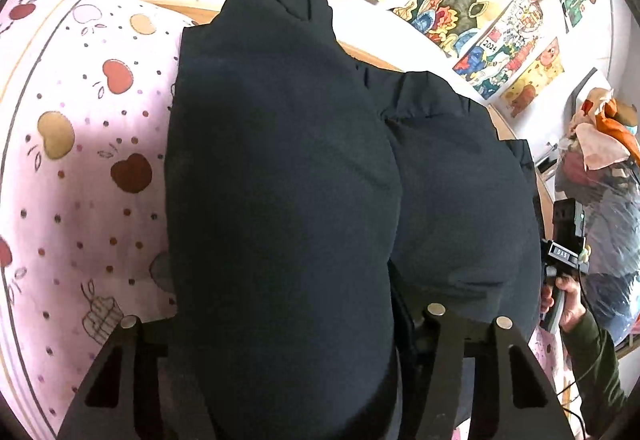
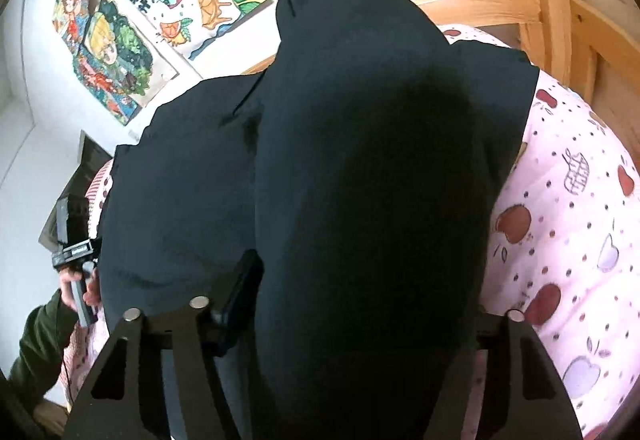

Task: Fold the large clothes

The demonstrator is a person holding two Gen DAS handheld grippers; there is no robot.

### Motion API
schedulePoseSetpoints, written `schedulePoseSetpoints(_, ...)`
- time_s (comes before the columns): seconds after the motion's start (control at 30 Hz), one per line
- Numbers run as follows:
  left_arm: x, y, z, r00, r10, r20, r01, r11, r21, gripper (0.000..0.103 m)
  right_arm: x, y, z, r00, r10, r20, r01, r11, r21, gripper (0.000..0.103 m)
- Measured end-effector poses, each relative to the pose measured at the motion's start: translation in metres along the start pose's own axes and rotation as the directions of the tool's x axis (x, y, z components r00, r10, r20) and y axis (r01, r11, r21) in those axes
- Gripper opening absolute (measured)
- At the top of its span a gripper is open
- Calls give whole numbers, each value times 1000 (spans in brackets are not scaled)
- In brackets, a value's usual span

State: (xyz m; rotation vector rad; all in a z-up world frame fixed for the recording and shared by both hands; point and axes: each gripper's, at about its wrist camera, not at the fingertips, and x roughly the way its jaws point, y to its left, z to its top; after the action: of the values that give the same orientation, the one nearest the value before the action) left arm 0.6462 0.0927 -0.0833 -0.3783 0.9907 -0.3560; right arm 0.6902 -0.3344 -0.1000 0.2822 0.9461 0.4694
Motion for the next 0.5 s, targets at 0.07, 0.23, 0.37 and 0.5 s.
schedulePoseSetpoints(0.07, -2, -2, -2, 1000, 10, 6, -10, 1000, 2, 54, 1, 1, -6, 1000, -20, 1, 20, 1000, -10, 55)
schedulePoseSetpoints(0.23, -16, -15, -9, 998, 47, 41, -47, 999, 5, 40, -6, 15, -11, 998, -56, 34, 56, 998, -7, 41)
schedulePoseSetpoints(0.37, -28, -38, -14, 991, 119, 56, -122, 991, 54, 33, -24, 30, -12, 994, -81, 67, 83, 996, -35, 28)
schedulePoseSetpoints(0.5, -44, -59, -20, 981, 179, 76, -186, 978, 100, 30, -42, 40, -11, 991, -71, 113, 75, 997, -30, 22)
